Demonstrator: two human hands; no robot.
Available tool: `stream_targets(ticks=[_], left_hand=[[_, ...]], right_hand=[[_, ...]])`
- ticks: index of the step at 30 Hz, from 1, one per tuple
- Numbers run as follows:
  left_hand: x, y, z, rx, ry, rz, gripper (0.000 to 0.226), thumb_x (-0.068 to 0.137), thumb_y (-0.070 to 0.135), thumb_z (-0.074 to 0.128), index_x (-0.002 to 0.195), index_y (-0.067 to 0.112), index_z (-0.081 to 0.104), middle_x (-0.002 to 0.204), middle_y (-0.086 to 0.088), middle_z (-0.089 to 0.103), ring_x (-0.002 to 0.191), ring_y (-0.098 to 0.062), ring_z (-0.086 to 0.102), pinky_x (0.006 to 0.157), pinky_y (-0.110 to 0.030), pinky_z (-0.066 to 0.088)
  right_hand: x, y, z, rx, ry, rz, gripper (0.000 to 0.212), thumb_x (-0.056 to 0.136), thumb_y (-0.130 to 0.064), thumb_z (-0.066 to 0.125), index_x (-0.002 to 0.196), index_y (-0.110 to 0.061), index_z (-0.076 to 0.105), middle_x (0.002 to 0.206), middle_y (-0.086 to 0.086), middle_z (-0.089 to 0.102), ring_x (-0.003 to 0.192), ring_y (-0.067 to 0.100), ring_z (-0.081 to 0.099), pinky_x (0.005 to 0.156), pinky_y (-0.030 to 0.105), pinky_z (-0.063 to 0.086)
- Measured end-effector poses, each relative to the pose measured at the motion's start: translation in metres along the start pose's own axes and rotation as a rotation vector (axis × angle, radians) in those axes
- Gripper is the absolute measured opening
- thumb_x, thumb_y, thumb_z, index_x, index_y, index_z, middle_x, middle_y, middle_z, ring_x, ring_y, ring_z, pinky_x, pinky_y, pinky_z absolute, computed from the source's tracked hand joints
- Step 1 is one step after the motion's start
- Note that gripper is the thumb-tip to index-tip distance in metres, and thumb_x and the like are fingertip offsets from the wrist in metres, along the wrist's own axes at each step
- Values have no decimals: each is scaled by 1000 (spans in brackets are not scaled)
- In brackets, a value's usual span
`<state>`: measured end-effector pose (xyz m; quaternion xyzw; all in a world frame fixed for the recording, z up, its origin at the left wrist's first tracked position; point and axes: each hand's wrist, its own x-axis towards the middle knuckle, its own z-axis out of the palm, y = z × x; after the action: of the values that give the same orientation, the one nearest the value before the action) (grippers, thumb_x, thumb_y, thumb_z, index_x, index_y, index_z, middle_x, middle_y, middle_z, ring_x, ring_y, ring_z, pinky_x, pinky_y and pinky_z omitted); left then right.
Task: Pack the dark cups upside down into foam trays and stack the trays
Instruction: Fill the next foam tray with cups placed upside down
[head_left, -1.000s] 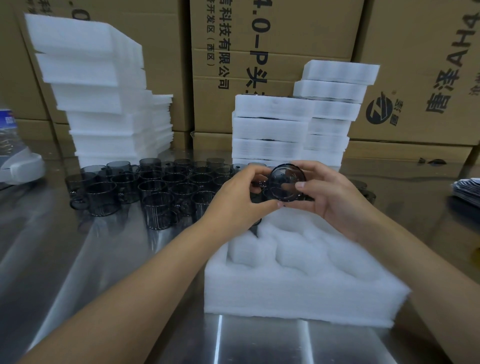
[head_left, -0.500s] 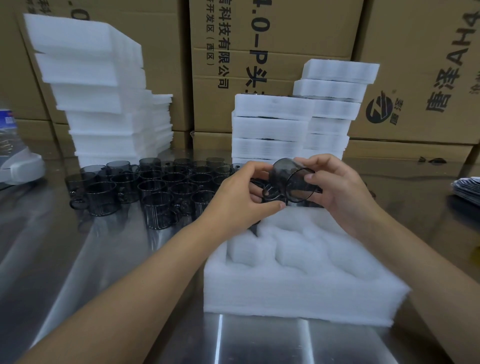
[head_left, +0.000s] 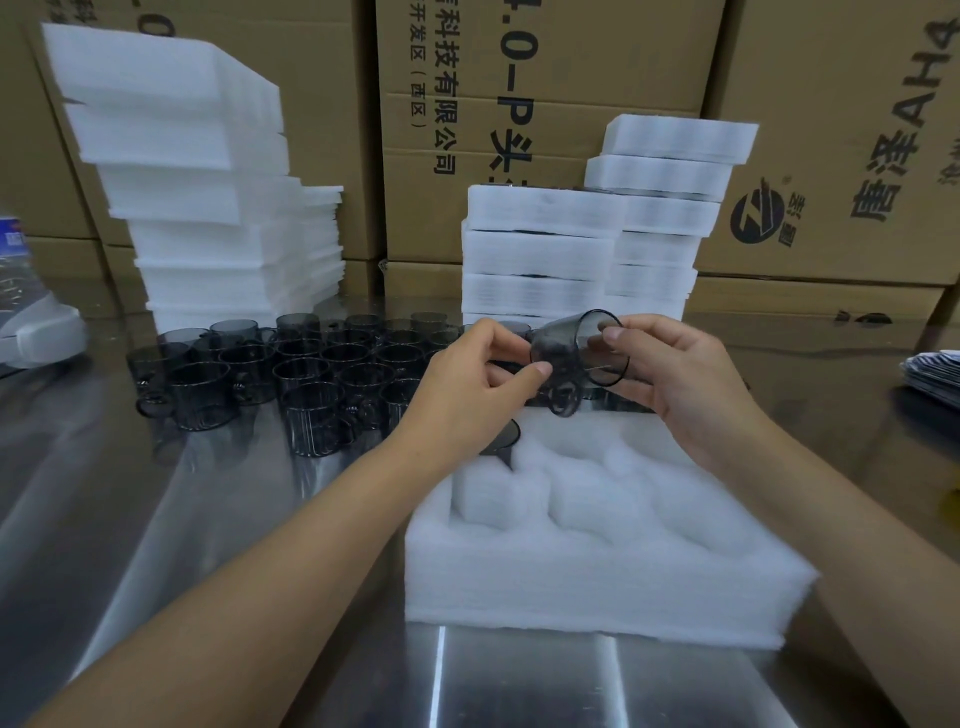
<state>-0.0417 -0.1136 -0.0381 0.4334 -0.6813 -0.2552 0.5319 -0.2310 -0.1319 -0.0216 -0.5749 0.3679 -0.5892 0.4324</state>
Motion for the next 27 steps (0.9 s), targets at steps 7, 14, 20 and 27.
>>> stream_targets(ticks=[7,14,20,27], left_hand=[[-1,-1,2,69,-151,68,60,71,34,82,120,41,49,111,20,61,94,8,59,77,-20,51],[-3,-2,-1,141,-263,64,70,71,36,79,132,39,45,108,22,61,102,11,55,76,-14,48],[-3,-3,-1,140,-338,-6,69,74,33,77,133,41,44,114,12,57,81,3,59,54,-17,49],[-4,0,-2,151,-352,-37,66,75,32,75,133,41,43,109,20,57,84,3,61,55,-15,49]], right_hand=[[-3,-2,5,-108,6,-10,9,85,-19,69,87,-15,76,90,5,76,81,15,69,75,31,56],[-6,-1,9,-232,-71,39,14,88,-23,65,87,-16,76,92,10,75,86,23,67,82,39,53],[-8,-1,9,-300,-116,66,13,88,-23,66,89,-17,77,90,8,76,83,16,69,85,42,54],[-6,0,8,-355,-105,76,18,91,-26,63,89,-15,77,92,8,75,83,14,68,72,30,54]])
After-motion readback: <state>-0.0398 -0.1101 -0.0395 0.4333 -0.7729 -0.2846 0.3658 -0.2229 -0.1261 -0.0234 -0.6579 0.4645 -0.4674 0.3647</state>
